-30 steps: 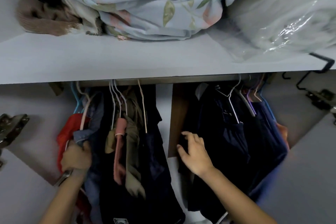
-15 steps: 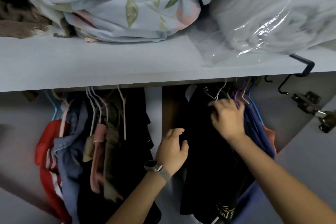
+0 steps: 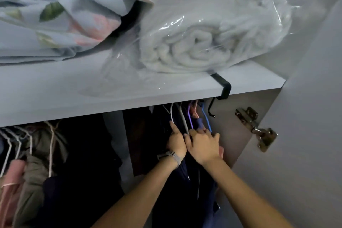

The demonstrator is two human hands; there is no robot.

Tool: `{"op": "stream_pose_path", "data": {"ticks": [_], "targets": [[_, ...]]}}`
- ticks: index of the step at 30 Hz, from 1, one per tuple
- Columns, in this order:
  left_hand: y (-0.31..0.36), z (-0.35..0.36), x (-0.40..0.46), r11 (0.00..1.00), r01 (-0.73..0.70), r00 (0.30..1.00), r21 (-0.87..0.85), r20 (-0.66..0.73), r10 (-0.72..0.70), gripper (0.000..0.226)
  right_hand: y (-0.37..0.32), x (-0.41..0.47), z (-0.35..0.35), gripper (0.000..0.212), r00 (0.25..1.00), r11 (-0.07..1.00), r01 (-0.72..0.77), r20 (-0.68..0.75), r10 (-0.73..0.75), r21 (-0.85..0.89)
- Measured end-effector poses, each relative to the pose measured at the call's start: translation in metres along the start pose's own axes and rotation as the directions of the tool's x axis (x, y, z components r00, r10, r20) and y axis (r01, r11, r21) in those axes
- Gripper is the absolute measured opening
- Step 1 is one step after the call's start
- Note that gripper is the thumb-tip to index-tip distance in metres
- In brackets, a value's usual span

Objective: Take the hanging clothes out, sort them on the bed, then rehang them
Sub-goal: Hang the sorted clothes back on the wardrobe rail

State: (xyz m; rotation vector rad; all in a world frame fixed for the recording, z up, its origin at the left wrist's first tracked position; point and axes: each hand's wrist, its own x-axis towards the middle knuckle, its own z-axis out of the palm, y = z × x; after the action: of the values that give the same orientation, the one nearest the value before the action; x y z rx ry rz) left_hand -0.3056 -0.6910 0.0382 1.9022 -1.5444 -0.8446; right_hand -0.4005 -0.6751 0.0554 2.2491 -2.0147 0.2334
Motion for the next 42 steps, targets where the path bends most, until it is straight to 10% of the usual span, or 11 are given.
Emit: {"op": "stream_pose_path", "data": {"ticks": [6,13,17,23,27,31,37,42], "targets": [[0.017,0.025,0.022,0.988,-0.061,0.994,0.141,0.101,0.047,0.071,0.015,0.017,0.004,0.027,0.983,0.989,-0.143,-0.110,0.146,0.032],[-0.041,-0.024,-0.013,0.943,-0.304,0.949,-0.132,0.046,0.313,0.049,0.022,-0.006,0.015,0.029,0.975,0.999,-0.043,-0.217,0.049,0.030],[-0.083,-0.065,-0.022,0.947,-0.310,0.950,0.085,0.008,0.311,0.042,0.021,-0.038,0.015,0.021,0.914,0.993,0.046,-0.406,0.001,0.105],[-0.081,-0.075,-0.049,0.792,-0.454,0.882,0.407,0.332,0.335,0.040,0.005,-0.104,0.020,0.032,0.997,0.984,-0.047,-0.054,0.058,0.174],[-0.069,-0.042,-0.092,0.615,-0.665,0.731,0.423,0.536,0.422,0.040,0.015,-0.187,0.028,0.043,0.860,0.891,-0.400,0.426,0.283,0.214],[-0.052,0.026,-0.157,0.455,-0.839,0.508,0.300,0.733,0.453,0.043,0.042,-0.305,0.026,0.034,0.669,0.733,-0.660,0.570,0.477,0.162],[-0.024,0.126,-0.293,0.249,-0.966,0.033,-0.062,0.932,0.360,0.044,0.069,-0.478,0.003,0.030,0.393,0.434,-0.900,0.496,0.775,0.035],[0.004,0.169,-0.414,0.077,-0.978,-0.158,-0.196,0.924,0.347,0.053,0.085,-0.608,-0.020,0.039,0.179,0.163,-0.984,0.391,0.903,0.073]]}}
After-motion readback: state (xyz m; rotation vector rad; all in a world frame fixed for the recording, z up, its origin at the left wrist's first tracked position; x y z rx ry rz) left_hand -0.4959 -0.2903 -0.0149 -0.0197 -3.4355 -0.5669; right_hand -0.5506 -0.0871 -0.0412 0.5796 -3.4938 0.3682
